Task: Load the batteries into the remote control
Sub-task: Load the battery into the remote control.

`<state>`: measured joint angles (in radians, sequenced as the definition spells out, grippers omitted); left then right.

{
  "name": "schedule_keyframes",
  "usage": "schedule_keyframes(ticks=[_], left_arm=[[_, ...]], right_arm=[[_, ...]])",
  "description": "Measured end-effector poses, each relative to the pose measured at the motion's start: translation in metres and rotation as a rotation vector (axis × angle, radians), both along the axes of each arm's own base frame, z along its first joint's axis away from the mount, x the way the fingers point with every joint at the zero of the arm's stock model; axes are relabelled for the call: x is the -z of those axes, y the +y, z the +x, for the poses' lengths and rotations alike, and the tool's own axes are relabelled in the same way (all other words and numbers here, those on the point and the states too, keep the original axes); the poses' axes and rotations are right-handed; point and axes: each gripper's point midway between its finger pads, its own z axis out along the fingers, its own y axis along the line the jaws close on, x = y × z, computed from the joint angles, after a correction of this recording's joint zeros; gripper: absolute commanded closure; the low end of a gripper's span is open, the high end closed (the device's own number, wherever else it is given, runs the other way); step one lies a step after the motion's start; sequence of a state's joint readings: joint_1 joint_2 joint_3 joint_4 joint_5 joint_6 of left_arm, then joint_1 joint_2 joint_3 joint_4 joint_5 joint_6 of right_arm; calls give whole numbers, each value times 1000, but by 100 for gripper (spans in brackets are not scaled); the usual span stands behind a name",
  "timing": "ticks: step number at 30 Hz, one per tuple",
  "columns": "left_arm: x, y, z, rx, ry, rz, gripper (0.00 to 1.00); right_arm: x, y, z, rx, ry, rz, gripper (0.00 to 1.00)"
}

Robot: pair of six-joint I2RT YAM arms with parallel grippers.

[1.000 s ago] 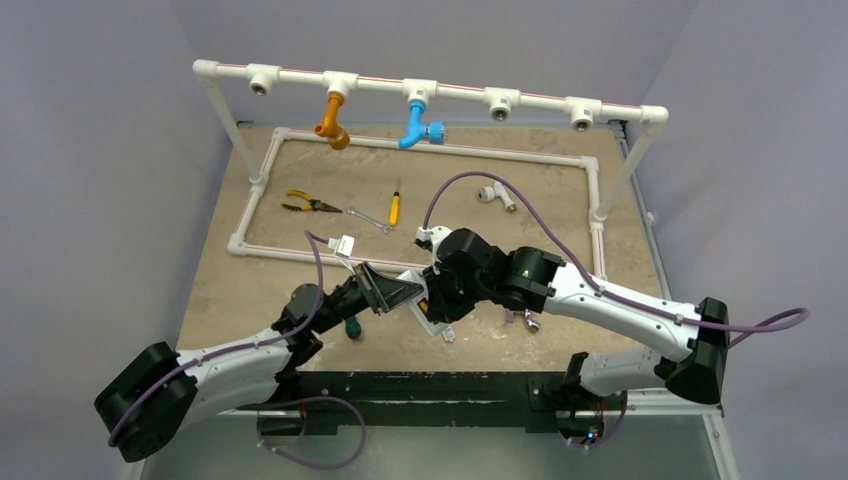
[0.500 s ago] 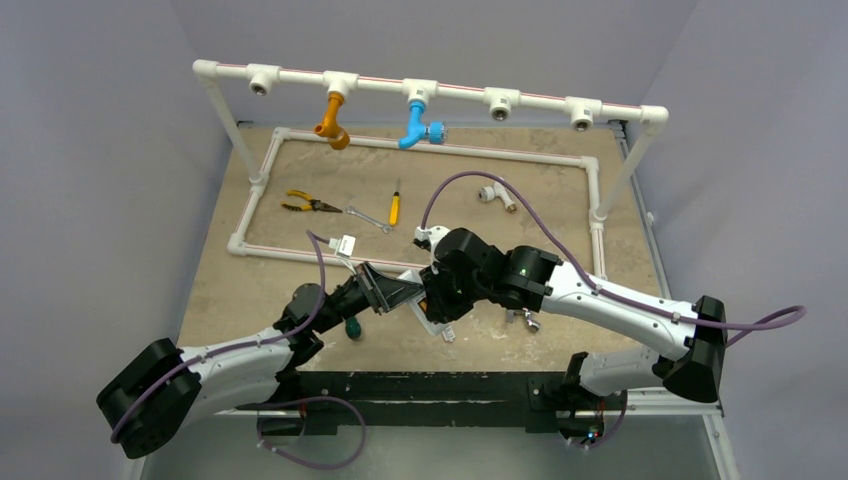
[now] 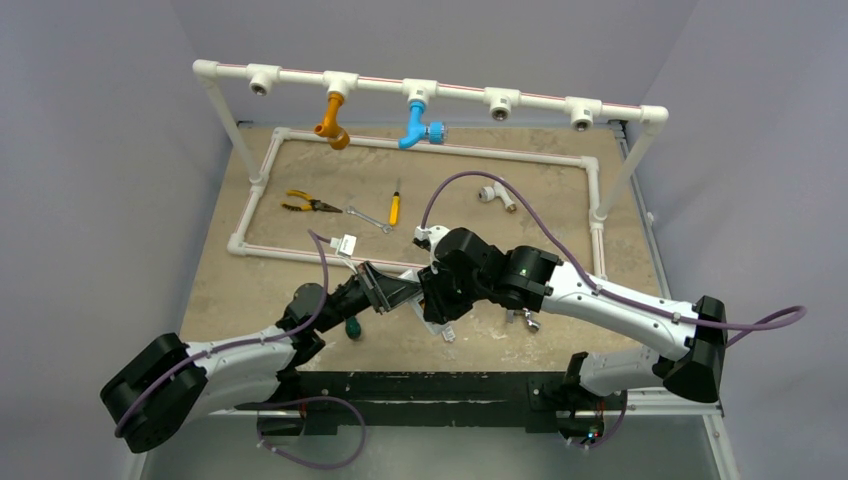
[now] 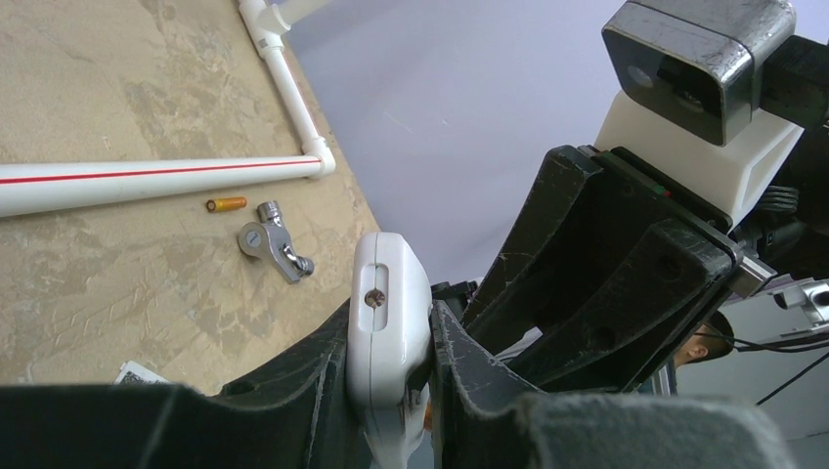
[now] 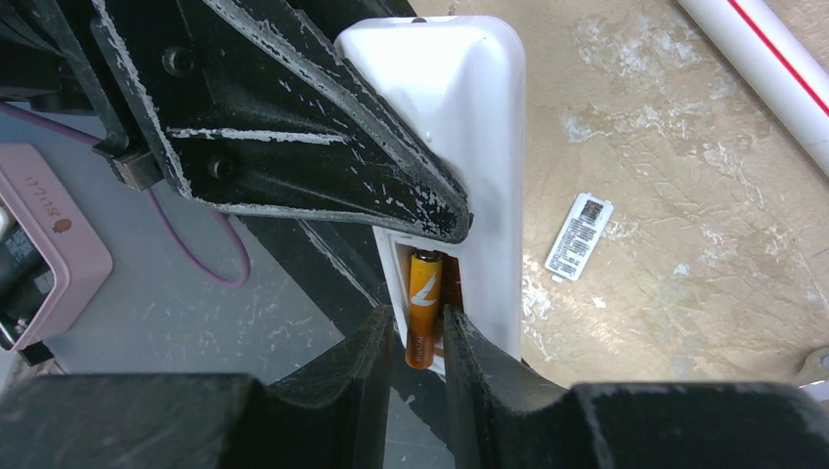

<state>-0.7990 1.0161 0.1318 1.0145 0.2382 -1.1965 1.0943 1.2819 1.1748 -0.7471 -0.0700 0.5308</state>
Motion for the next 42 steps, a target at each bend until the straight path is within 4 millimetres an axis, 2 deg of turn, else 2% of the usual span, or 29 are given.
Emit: schedule_keyframes(ticks=[7,13,21,24,27,28,31,34,35,37,38,42], left_arm=[[1,-1,1,3,14,-6,100],[4,-2,1,3,28,-5,100],[2,-3,-2,25,36,-20,100],[2,-4,-2,29,41,-24,100],[2,-5,-3,38,46,-27,100],[2,-5,-4,43,49,-27,100],[3,-6,-7,59,57,-27,100],[2,-7,-10,78,61,-30,100],[2,-7,-11,82,62,-31,100],[2,-8,-12,90,66,-34,100],[2,-8,-13,93,69,-35,100],[4,-7,-16,109,84,-35,100]], right_arm=[[-1,0,-1,0,-2,5,66],[-7,1,-2,-1,-9,24,49],[-16,-5,5,32,-56,39,33],[-26,-7,8,37,-92,70,24],[-43,-10,11,28,-162,132,10],[-50,-13,12,21,-195,157,9],[-68,-17,16,10,-278,207,13],[-79,-19,22,-13,-362,218,10],[-80,-19,24,-36,-388,207,14],[-75,-18,27,-89,-428,171,34],[-72,-17,28,-123,-447,151,38],[-70,-14,27,-253,-543,143,40]])
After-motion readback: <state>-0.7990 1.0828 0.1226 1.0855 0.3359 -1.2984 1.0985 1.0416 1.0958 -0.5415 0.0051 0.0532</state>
